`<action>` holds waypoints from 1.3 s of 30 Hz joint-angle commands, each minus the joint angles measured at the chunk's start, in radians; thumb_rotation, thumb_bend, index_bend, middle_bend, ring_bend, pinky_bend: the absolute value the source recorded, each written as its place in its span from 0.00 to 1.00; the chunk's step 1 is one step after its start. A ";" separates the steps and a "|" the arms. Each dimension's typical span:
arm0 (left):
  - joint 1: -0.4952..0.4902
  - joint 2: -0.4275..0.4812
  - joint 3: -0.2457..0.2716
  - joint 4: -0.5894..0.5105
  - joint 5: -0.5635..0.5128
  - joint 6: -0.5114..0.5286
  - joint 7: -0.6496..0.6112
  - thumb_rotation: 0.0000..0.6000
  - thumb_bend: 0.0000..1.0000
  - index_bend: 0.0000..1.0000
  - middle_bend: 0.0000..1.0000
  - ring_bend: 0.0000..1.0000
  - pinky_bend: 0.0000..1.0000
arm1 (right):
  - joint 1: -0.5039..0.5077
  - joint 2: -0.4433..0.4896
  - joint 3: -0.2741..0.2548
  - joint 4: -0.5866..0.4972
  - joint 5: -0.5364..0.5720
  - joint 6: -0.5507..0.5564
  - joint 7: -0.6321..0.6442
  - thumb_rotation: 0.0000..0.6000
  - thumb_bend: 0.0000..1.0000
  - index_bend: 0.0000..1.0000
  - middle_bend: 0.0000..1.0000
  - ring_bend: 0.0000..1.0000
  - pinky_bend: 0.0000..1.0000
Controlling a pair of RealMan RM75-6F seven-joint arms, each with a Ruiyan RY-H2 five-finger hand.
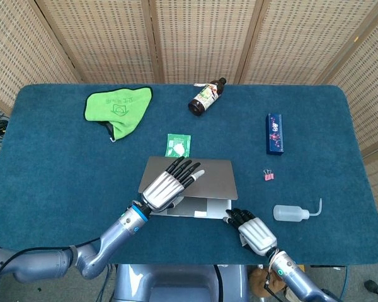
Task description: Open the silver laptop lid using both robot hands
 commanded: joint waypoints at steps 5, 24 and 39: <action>-0.004 0.037 -0.033 -0.021 -0.036 0.011 0.018 1.00 0.46 0.00 0.00 0.00 0.00 | 0.002 -0.001 0.000 -0.003 0.009 0.003 -0.021 1.00 1.00 0.19 0.27 0.06 0.13; -0.028 0.090 -0.092 -0.008 -0.128 0.005 0.012 1.00 0.46 0.00 0.00 0.00 0.00 | 0.023 0.007 0.012 -0.037 0.040 -0.015 -0.109 1.00 1.00 0.26 0.36 0.06 0.13; -0.062 0.112 -0.137 0.032 -0.202 -0.014 -0.006 1.00 0.46 0.00 0.00 0.00 0.00 | 0.037 0.012 0.010 -0.042 0.061 -0.036 -0.159 1.00 1.00 0.30 0.39 0.05 0.13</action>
